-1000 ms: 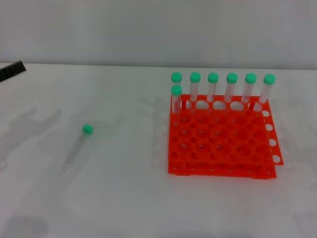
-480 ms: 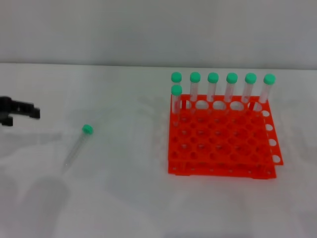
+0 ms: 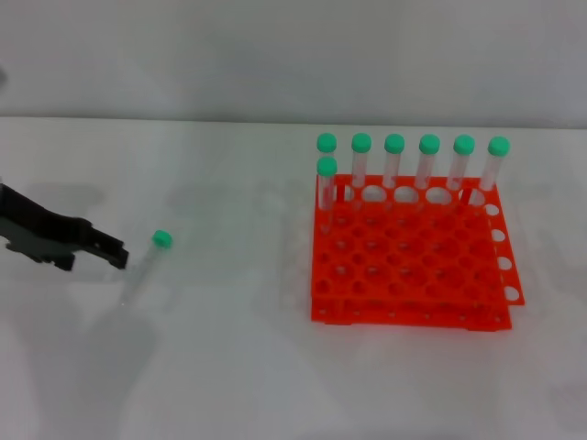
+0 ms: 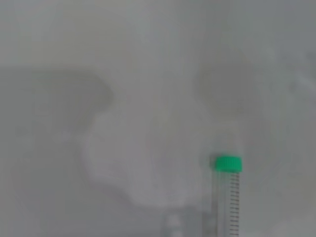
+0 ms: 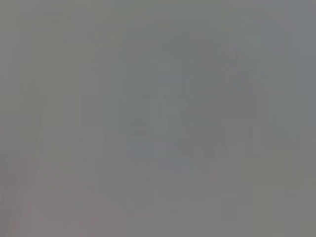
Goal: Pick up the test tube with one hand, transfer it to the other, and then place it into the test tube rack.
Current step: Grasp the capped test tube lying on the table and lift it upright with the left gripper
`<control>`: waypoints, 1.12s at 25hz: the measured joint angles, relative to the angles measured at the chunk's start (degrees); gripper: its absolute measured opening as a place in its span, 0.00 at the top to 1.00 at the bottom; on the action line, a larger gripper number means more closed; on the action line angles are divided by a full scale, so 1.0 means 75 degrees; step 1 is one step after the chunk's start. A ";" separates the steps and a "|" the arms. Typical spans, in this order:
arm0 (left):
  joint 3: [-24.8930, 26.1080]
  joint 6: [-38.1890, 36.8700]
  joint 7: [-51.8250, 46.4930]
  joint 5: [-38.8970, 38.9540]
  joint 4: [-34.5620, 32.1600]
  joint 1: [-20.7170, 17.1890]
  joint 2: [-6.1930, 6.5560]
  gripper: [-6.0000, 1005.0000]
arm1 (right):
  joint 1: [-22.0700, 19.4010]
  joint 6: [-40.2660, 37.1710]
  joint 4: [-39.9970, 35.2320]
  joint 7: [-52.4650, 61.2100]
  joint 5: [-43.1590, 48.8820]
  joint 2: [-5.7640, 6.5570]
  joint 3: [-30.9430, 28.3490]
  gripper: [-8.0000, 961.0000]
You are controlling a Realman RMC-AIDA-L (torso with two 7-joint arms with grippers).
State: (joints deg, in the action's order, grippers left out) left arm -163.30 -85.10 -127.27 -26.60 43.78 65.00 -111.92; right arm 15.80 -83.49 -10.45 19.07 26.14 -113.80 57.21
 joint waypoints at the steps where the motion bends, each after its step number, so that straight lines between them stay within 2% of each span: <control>1: 0.0000 0.0197 -0.0101 -0.0170 -0.0266 0.0043 0.0005 0.12 | 0.0001 0.0000 0.0000 0.0000 -0.0001 0.0000 0.0000 0.32; 13: 0.0012 0.1061 -0.1158 -0.1422 -0.1671 0.0559 -0.0059 0.12 | 0.0041 0.0081 0.0000 -0.0021 -0.0013 -0.0003 0.0000 0.32; 19: 0.0013 0.1069 -0.1350 -0.1618 -0.1863 0.0635 -0.0061 0.20 | 0.0061 0.0150 0.0000 -0.0069 -0.0016 -0.0003 0.0000 0.32; 28: 0.0012 0.1062 -0.1887 -0.2467 -0.2200 0.0767 -0.0100 0.35 | 0.0077 0.0153 -0.0001 -0.0081 -0.0018 -0.0003 0.0000 0.32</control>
State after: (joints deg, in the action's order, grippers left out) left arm -163.21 -77.13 -141.42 -45.10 27.28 70.75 -112.67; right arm 16.38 -82.35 -10.46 18.46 26.01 -113.82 57.22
